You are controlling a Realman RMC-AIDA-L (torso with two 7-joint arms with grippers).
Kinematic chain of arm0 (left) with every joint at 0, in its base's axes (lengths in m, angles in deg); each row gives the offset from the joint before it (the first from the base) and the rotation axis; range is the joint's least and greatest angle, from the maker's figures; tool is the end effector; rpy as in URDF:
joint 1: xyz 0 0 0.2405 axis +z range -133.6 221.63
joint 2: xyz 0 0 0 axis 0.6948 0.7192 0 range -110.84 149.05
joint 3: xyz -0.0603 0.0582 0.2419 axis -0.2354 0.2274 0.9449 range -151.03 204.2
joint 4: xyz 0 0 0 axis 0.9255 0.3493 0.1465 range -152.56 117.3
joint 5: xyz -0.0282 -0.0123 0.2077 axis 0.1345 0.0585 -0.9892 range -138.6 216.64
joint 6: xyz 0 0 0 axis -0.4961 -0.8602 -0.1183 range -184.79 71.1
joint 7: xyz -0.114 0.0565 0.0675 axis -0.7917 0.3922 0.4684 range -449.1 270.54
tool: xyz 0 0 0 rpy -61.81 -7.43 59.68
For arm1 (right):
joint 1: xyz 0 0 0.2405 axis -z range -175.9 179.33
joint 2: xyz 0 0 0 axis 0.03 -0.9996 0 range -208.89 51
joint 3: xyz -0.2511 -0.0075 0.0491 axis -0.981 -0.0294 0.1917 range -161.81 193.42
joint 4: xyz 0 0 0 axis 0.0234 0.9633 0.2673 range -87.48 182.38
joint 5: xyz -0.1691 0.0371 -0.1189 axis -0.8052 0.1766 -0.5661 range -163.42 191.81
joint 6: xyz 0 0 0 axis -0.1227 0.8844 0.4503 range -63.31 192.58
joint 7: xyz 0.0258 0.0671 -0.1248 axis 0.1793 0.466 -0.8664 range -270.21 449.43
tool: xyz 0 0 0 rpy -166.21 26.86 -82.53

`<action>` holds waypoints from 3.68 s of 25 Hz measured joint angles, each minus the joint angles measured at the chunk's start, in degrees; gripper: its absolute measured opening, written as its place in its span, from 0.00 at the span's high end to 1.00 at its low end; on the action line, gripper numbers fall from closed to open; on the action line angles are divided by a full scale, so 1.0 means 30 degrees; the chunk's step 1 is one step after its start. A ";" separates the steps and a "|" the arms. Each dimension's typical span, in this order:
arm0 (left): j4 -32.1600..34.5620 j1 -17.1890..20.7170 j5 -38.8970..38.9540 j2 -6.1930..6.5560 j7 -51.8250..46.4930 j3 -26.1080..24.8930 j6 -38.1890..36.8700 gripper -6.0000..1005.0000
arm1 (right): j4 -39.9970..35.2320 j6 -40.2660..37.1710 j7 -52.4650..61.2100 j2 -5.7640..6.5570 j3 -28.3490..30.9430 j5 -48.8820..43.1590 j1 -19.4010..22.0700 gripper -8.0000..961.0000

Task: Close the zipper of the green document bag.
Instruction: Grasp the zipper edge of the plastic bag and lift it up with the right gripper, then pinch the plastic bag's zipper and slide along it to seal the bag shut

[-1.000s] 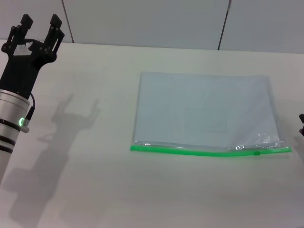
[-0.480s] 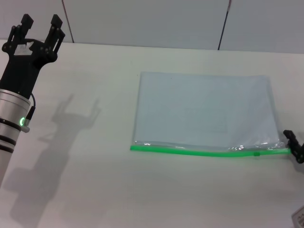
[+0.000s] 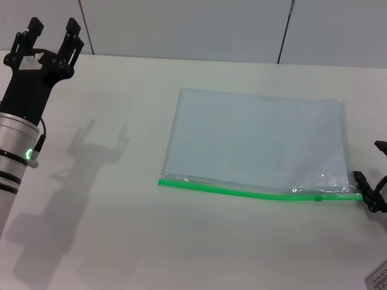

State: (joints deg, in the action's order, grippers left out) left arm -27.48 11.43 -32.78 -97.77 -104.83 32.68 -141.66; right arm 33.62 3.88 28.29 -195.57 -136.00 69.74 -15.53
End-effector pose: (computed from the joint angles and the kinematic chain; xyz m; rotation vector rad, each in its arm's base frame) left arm -0.2867 0.3448 0.0144 -1.4903 -0.4424 -1.0336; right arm 0.3599 0.2747 -0.0521 -1.8479 -0.4932 -0.2863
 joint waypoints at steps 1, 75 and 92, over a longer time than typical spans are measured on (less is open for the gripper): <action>0.0000 0.0010 0.0000 0.0008 0.0000 0.0004 0.0000 0.27 | 0.0023 0.0000 -0.0002 0.0005 0.0029 0.0023 0.0001 0.12; -0.0229 -0.1498 -0.7421 -0.0130 0.8776 0.5566 0.0742 0.28 | -0.6344 0.3706 -0.3832 0.0113 -0.1085 0.0001 -0.2840 0.94; -0.2077 -0.2051 -0.7943 -0.0242 1.5706 0.5466 0.3796 0.38 | -0.6901 0.3588 -0.3731 0.0114 -0.1661 -0.0142 -0.3155 0.94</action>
State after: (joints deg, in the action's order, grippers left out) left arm -33.71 5.28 -56.61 -98.50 -57.71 49.08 -130.27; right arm 12.91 14.64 17.09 -195.22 -140.98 69.31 -25.00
